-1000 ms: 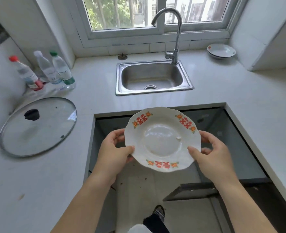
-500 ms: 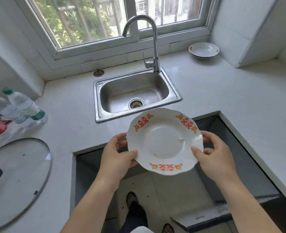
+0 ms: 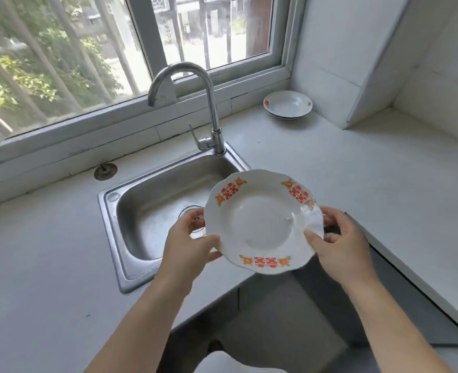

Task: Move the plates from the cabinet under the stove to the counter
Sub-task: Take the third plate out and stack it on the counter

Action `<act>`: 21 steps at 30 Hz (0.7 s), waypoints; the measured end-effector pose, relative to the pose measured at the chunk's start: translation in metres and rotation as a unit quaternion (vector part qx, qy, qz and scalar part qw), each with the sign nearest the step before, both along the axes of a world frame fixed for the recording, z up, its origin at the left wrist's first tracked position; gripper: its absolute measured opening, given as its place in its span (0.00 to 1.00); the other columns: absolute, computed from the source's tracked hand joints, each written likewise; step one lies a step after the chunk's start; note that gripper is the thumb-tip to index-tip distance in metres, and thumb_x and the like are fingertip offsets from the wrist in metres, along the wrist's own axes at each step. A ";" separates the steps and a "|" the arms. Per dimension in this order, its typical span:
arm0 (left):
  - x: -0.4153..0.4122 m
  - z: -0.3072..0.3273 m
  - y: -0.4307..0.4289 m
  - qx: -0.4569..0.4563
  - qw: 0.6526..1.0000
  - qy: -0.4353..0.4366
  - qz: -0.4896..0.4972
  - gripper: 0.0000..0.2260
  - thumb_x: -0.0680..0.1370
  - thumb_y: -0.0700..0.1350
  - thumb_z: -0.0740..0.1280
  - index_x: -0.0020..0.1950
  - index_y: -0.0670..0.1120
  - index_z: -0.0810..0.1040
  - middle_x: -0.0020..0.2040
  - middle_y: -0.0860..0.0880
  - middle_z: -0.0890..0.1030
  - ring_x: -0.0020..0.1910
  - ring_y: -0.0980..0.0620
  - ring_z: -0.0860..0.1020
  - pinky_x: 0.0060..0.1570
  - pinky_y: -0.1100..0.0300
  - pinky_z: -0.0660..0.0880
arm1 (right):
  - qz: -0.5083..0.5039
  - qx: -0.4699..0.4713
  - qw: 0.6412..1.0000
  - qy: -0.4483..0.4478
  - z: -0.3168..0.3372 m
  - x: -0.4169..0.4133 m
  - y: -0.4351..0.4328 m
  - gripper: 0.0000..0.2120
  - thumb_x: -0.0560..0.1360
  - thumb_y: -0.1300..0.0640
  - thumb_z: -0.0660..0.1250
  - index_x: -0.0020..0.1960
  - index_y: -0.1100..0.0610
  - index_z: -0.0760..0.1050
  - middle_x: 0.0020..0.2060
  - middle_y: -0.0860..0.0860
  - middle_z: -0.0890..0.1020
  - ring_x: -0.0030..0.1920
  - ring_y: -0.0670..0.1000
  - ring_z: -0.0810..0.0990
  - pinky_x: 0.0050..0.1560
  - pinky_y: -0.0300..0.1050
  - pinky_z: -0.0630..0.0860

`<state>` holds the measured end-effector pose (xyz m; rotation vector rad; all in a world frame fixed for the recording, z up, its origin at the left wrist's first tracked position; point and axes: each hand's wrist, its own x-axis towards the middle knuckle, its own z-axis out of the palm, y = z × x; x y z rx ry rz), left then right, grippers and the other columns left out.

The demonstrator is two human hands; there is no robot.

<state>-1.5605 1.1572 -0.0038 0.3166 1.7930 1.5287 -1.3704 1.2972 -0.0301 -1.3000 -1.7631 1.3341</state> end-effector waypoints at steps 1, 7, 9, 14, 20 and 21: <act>-0.009 0.000 0.006 0.004 1.000 0.001 -0.011 0.24 0.66 0.27 0.70 0.53 0.53 0.77 0.52 0.49 0.78 0.53 0.47 0.78 0.32 0.61 0.79 | -0.012 0.002 1.000 0.004 0.001 -0.006 0.002 0.19 0.70 0.60 0.71 0.55 0.43 0.72 0.48 0.38 0.78 0.38 0.42 0.82 0.31 0.35 0.77; -0.039 0.000 0.048 0.030 0.996 -0.037 -0.080 0.27 0.67 0.27 0.67 0.60 0.50 0.77 0.53 0.47 0.80 0.47 0.47 0.82 0.37 0.57 0.80 | -0.069 0.008 0.998 0.000 0.008 -0.015 0.021 0.18 0.70 0.62 0.71 0.56 0.47 0.73 0.50 0.42 0.79 0.37 0.41 0.82 0.33 0.41 0.80; -0.042 0.000 0.065 0.034 0.994 -0.042 -0.099 0.27 0.67 0.27 0.68 0.61 0.50 0.76 0.54 0.48 0.80 0.44 0.48 0.82 0.37 0.57 0.80 | -0.084 0.015 0.996 -0.007 0.012 -0.013 0.034 0.18 0.70 0.61 0.71 0.56 0.47 0.73 0.50 0.41 0.79 0.38 0.41 0.82 0.32 0.39 0.80; -0.050 0.001 0.109 0.050 0.989 -0.031 -0.132 0.25 0.67 0.28 0.68 0.57 0.51 0.79 0.53 0.50 0.80 0.44 0.51 0.83 0.36 0.60 0.79 | -0.110 0.013 0.994 -0.024 0.014 -0.016 0.070 0.18 0.70 0.60 0.72 0.55 0.44 0.72 0.50 0.40 0.78 0.43 0.47 0.82 0.29 0.38 0.78; -0.069 -0.003 0.175 0.045 0.994 -0.025 -0.094 0.24 0.67 0.27 0.67 0.58 0.49 0.77 0.52 0.49 0.80 0.41 0.53 0.82 0.35 0.60 0.79 | -0.090 -0.008 0.996 -0.026 0.008 -0.044 0.143 0.17 0.71 0.61 0.70 0.55 0.45 0.72 0.50 0.40 0.78 0.37 0.44 0.83 0.33 0.42 0.81; -0.072 -0.004 0.189 0.042 0.995 -0.026 -0.083 0.24 0.68 0.27 0.67 0.58 0.49 0.77 0.53 0.48 0.80 0.42 0.52 0.82 0.35 0.60 0.79 | -0.083 -0.010 0.996 -0.027 0.008 -0.049 0.159 0.17 0.71 0.62 0.70 0.55 0.45 0.73 0.50 0.40 0.78 0.36 0.44 0.83 0.35 0.45 0.82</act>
